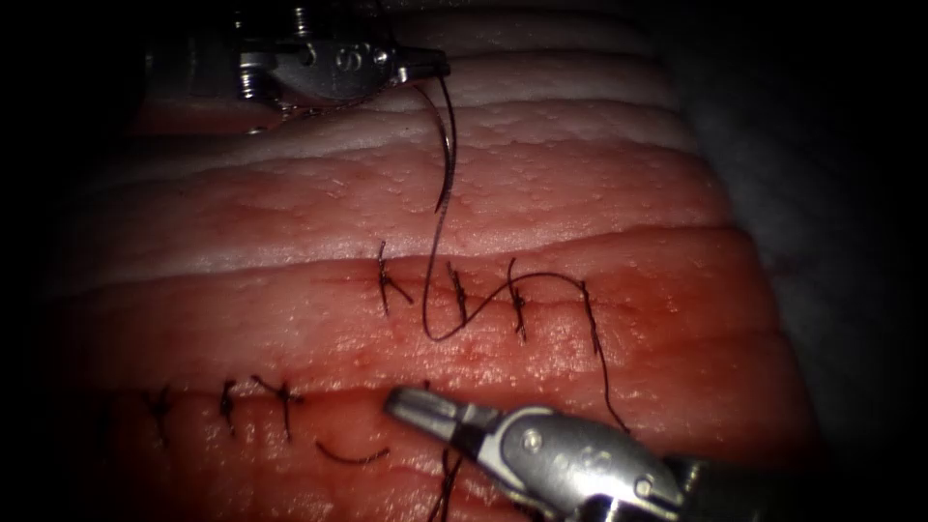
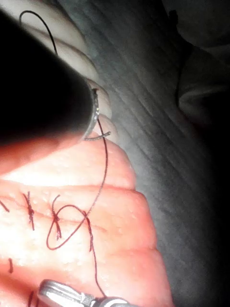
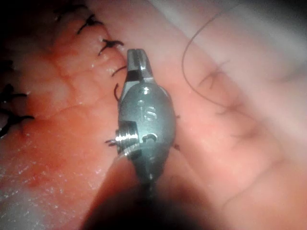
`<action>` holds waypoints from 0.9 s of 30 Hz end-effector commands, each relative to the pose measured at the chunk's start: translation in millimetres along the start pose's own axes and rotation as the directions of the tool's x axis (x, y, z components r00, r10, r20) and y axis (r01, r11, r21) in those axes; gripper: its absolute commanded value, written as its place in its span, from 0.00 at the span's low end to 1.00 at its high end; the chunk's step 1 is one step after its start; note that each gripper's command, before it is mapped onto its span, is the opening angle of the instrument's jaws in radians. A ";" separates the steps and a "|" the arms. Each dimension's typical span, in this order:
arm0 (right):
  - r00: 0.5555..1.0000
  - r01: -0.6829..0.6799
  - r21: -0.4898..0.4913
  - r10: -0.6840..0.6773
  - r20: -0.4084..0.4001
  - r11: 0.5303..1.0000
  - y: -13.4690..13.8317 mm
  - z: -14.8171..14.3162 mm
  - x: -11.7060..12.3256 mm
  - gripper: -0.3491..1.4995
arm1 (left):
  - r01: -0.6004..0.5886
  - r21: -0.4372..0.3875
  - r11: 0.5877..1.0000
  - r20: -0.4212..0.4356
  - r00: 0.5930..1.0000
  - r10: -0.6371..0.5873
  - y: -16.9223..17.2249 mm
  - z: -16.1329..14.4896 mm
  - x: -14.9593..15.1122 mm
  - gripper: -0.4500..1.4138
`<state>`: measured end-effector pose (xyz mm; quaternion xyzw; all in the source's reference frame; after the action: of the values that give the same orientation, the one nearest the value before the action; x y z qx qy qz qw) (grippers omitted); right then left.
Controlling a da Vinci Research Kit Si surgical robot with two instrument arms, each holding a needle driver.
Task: Wound Closure
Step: Wrap suture one time clockwise around right tool
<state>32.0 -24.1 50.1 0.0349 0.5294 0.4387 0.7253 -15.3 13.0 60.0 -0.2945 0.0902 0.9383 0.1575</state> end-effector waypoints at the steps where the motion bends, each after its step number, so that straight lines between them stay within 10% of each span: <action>1: 1.000 -0.003 0.006 0.003 -0.006 1.000 -1.8 2.3 0.3 0.00 | -0.003 0.002 1.000 0.000 1.000 0.003 -0.1 0.5 0.2 0.00; 11: 0.999 0.038 -0.139 -0.037 0.007 0.990 -1.2 6.5 0.0 0.00 | -0.017 0.007 1.000 0.010 1.000 0.017 1.7 -2.1 0.1 0.00; 27: 0.983 0.019 -0.367 -0.084 -0.162 0.930 9.5 0.5 4.5 0.00 | -0.057 0.019 0.998 0.003 0.998 0.057 6.8 -4.8 -1.2 0.00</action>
<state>26.3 -15.1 51.3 -0.1546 0.5012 0.5131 0.6795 -13.7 4.4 56.8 -0.2878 0.1067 0.9427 0.1308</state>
